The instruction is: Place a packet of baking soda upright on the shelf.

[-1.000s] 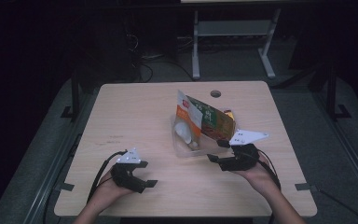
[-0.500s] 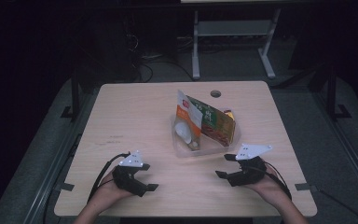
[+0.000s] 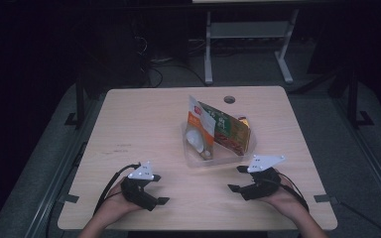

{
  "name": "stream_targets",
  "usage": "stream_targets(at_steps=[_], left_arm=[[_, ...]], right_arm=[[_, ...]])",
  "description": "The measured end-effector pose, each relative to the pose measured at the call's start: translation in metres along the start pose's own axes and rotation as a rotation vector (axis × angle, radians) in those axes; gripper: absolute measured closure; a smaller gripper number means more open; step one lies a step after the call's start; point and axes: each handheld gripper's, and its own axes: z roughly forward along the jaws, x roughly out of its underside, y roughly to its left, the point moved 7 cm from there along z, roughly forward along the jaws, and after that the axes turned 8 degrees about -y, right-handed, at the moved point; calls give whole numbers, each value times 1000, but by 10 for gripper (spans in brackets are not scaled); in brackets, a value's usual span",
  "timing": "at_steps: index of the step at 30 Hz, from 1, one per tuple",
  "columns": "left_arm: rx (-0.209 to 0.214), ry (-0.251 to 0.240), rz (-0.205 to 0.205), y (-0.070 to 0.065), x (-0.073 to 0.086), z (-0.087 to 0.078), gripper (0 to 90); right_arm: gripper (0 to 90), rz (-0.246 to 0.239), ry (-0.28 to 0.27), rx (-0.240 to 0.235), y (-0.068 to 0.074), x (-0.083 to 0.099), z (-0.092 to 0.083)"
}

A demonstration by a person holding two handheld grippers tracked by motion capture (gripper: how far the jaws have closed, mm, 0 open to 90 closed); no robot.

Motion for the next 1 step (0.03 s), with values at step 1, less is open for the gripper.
stream_targets(at_steps=[1], left_arm=[[2,3,1,0,0,0,158]], right_arm=[[275,2,-2,2,-1,0,0]])
